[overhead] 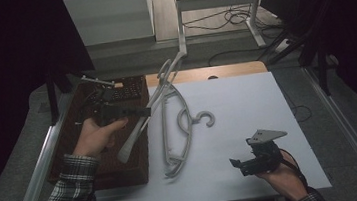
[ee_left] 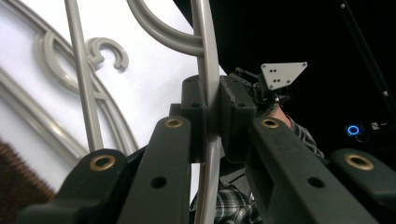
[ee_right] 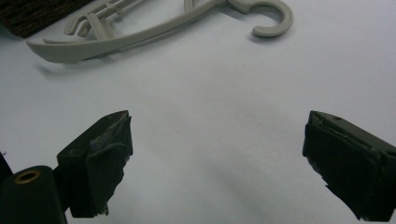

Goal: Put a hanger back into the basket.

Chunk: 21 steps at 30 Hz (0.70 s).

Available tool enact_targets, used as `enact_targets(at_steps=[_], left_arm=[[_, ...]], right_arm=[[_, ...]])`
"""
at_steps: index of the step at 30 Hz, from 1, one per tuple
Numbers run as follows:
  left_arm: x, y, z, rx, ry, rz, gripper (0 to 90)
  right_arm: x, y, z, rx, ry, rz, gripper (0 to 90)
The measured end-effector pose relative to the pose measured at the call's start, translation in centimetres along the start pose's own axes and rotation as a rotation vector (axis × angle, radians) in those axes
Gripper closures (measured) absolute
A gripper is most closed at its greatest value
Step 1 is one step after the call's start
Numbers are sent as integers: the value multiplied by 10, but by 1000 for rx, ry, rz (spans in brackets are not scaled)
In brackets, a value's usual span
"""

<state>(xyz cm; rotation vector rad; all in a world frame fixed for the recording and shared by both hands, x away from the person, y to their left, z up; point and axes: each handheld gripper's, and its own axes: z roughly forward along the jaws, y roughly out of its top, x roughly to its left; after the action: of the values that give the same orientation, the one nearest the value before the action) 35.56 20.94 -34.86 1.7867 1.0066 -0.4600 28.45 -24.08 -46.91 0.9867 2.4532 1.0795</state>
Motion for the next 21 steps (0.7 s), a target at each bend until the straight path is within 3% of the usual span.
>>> enact_targets(at_steps=[7, 15, 21], left_arm=[[4, -9, -26, -19, 17, 8, 823], [20, -28, -74, -21, 102, 17, 823], [32, -40, -97, -7, 147, 29, 823]], right_arm=[[0, 0, 1, 9, -2, 0, 90], [0, 0, 3, 17, -3, -2, 91], [0, 0, 4, 23, -4, -1, 91]])
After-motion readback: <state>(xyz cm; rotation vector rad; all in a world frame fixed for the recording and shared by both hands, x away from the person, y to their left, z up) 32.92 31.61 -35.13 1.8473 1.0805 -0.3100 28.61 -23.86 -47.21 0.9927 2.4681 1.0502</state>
